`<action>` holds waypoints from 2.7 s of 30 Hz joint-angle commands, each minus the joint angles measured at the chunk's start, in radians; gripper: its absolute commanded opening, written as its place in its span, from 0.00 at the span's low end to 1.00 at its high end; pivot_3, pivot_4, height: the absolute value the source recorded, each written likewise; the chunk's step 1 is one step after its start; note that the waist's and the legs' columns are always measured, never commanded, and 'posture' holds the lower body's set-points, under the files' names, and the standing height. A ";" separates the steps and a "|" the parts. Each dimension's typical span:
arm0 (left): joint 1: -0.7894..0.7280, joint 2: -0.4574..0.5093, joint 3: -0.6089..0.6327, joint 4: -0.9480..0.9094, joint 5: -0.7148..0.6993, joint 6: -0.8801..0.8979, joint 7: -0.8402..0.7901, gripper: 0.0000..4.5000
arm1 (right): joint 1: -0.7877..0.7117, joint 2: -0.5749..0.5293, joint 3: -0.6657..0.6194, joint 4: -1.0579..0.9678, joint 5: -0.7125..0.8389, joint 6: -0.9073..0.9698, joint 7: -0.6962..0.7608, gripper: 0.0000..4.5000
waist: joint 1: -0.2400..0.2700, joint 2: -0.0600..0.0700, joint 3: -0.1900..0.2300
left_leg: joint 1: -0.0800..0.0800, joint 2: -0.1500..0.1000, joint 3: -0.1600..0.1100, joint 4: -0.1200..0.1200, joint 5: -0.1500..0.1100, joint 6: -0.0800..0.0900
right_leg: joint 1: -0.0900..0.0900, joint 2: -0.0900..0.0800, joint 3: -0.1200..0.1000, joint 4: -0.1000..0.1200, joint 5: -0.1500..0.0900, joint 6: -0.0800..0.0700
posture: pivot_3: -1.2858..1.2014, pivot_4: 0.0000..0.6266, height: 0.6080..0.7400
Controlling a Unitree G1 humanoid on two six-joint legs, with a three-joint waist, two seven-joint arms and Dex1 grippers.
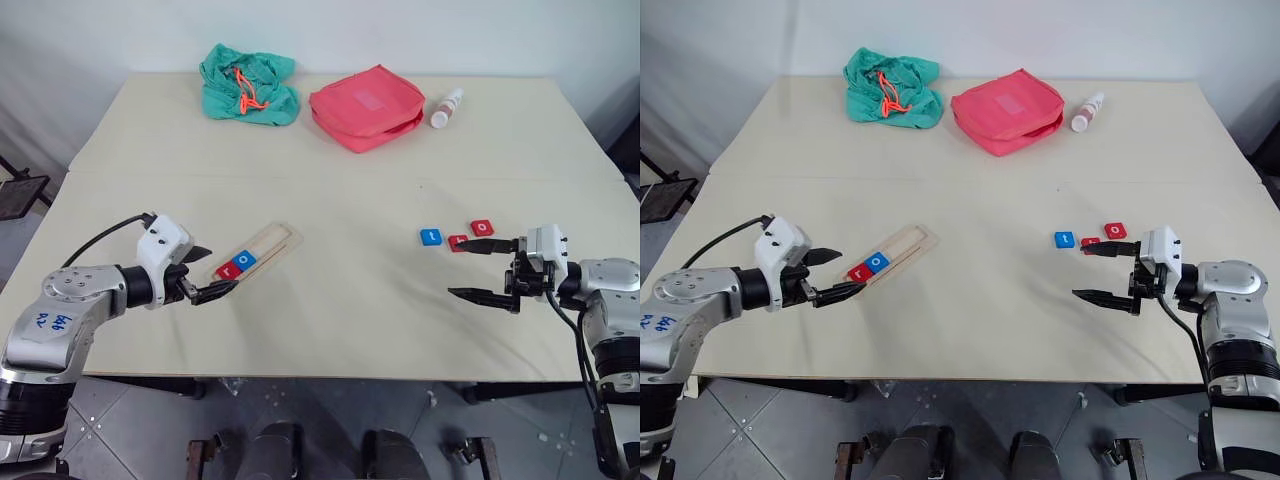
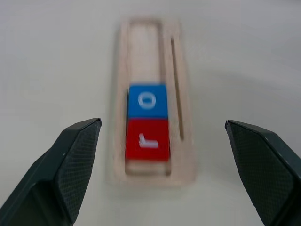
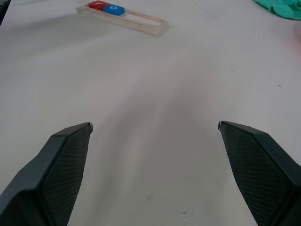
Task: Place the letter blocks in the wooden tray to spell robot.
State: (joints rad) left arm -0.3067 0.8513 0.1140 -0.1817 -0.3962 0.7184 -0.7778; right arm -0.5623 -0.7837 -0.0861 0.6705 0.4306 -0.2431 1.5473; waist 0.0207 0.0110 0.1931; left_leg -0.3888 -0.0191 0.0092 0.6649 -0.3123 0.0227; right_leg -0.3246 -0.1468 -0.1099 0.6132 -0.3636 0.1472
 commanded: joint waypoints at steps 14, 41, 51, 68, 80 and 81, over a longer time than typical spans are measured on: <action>-0.114 0.007 -0.143 0.117 0.124 0.000 -0.020 1.00 | 0.119 -0.010 -0.053 -0.132 0.039 0.013 0.022 1.00 | 0.000 0.000 0.000 | 0.000 0.000 0.001 0.000 0.000 0.000 | -0.001 0.000 0.000 0.003 0.000 0.000 | 0.52 0.24 1.00; -0.136 -0.009 -0.257 0.149 0.245 0.041 -0.051 0.87 | 0.147 -0.012 -0.071 -0.169 0.034 0.028 0.003 1.00 | 0.005 0.001 -0.001 | 0.002 -0.001 0.000 0.001 0.000 0.001 | 0.000 -0.001 0.001 0.006 0.000 0.000 | 0.52 0.24 1.00; -0.121 -0.023 -0.240 0.120 0.238 -0.074 -0.079 0.76 | 0.124 -0.017 -0.070 -0.150 0.029 0.025 0.008 1.00 | 0.006 0.002 -0.001 | 0.002 -0.001 0.000 0.002 0.001 0.001 | 0.000 -0.001 0.001 0.006 0.000 0.000 | 0.52 0.24 1.00; -0.319 -0.115 -0.339 0.191 0.238 -0.381 -0.322 0.76 | 0.173 -0.046 -0.091 -0.187 0.061 0.044 0.028 1.00 | 0.002 0.000 0.000 | 0.000 -0.002 0.000 0.001 0.001 0.001 | -0.001 -0.001 -0.001 0.005 0.000 0.000 | 0.52 0.24 1.00; -0.435 -0.254 -0.477 0.259 0.283 -0.321 -0.406 0.76 | 0.363 -0.053 -0.176 -0.371 0.093 0.097 -0.049 1.00 | 0.005 -0.001 0.001 | -0.001 -0.002 0.001 0.002 0.001 0.002 | -0.001 -0.001 -0.001 0.006 0.000 0.000 | 0.52 0.24 1.00; -0.443 -0.267 -0.485 0.268 0.289 -0.315 -0.403 0.76 | 0.375 -0.052 -0.183 -0.383 0.095 0.100 -0.057 1.00 | 0.006 -0.001 0.001 | -0.001 -0.002 0.001 0.002 0.001 0.002 | -0.001 -0.001 -0.002 0.006 0.000 0.000 | 0.52 0.24 1.00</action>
State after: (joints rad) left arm -0.7326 0.5965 -0.3625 0.0874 -0.1147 0.3958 -1.1782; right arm -0.1995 -0.8152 -0.2234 0.3317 0.5000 -0.1482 1.5022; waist 0.0262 0.0099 0.1937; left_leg -0.3897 -0.0210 0.0099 0.6670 -0.3112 0.0247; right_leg -0.3258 -0.1483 -0.1115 0.6191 -0.3636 0.1472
